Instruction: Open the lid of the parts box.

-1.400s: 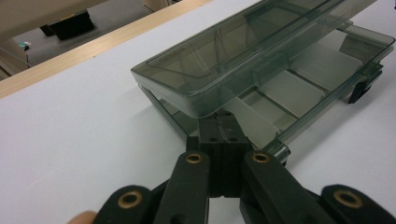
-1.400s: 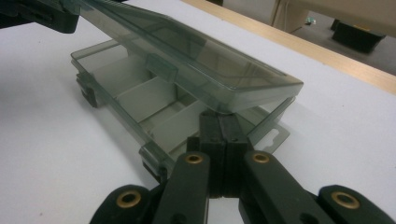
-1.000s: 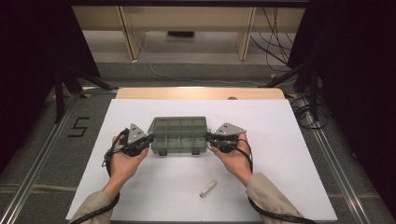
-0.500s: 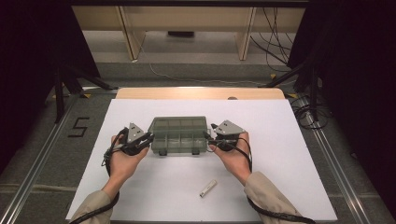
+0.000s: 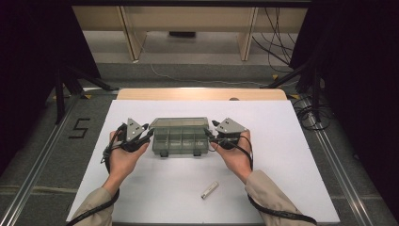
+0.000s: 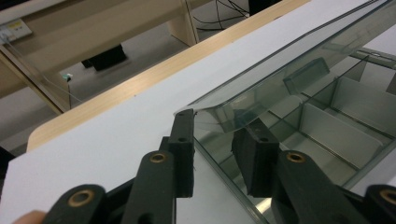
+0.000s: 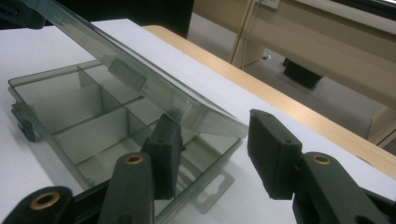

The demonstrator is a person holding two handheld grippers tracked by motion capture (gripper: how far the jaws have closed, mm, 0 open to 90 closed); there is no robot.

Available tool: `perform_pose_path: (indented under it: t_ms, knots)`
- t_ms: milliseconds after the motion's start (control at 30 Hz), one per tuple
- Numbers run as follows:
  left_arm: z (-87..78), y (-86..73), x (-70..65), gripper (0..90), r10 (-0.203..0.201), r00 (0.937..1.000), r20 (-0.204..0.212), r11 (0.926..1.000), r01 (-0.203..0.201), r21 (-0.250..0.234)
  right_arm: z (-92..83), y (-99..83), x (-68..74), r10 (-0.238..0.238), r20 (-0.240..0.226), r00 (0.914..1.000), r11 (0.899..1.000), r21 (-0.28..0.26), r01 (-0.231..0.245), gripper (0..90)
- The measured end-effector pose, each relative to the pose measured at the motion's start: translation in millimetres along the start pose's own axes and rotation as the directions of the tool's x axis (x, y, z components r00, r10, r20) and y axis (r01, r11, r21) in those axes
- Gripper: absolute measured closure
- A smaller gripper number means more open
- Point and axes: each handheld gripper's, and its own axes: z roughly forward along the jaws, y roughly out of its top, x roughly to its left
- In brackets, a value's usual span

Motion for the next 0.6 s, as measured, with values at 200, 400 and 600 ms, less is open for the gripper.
perform_pose_path:
  t_ms: [200, 400, 600]
  knots:
    - [1.5, 4.1, -0.3, 74.0, 0.023, 0.9995, -0.02, 0.9995, -0.023, -0.019, 3.2, 2.8, 0.3, -0.011, 0.009, 0.9999, 1.0, -0.011, 0.011, 62.5]
    - [3.2, 8.1, 0.4, 76.6, 0.04, 0.9981, -0.047, 0.9986, -0.042, -0.034, 5.1, 4.4, -1.6, -0.02, 0.026, 0.9994, 1.0, -0.022, 0.021, 67.7]
    - [5.2, 11.7, 1.8, 78.7, 0.047, 0.9968, -0.065, 0.9978, -0.05, -0.044, 7.2, 7.0, -0.8, -0.022, 0.042, 0.9989, 0.999, -0.027, 0.023, 72.7]
